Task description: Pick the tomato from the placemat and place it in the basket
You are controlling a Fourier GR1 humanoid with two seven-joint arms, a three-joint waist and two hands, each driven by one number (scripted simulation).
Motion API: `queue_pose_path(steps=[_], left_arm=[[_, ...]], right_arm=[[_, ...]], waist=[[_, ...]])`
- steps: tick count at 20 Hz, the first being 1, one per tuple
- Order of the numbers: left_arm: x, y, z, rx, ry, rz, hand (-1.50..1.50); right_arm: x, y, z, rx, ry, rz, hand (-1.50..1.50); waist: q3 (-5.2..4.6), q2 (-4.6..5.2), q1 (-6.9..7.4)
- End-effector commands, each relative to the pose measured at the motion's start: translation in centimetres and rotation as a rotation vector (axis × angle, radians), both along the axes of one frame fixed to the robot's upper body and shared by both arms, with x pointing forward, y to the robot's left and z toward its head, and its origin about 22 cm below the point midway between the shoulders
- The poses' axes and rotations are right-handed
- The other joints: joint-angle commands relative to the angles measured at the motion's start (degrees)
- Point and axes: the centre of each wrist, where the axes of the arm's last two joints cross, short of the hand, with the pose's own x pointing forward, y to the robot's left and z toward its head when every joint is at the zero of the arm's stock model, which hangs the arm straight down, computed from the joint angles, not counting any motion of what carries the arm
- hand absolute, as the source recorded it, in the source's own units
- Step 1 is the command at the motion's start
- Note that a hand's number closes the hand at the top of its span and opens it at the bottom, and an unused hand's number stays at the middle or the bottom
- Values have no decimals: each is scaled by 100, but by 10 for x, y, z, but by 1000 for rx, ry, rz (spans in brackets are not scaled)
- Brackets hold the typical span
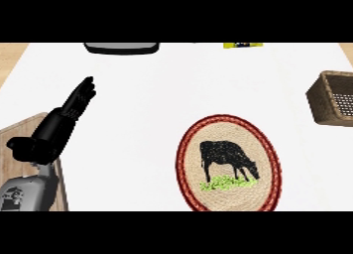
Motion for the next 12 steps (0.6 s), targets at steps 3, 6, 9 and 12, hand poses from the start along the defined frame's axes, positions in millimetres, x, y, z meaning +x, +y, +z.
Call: queue_pose_path(steps=[3, 6, 9, 12], left_arm=[[-7, 2, -3, -1, -9, -6, 0], [3, -5, -3, 13, -11, -5, 0], [8, 1, 7, -5, 1, 16, 0], [-2, 0, 1, 13, 9, 4, 0]], right_arm=[[6, -14, -1, -42, -20, 20, -150], [13, -11, 6, -14, -57, 64, -150], [13, -6, 31, 62, -110, 105, -150], [9, -15, 46, 173, -127, 90, -150]], waist=[[-1, 1, 8], [0, 12, 5], [-3, -12, -46], [-4, -9, -13]])
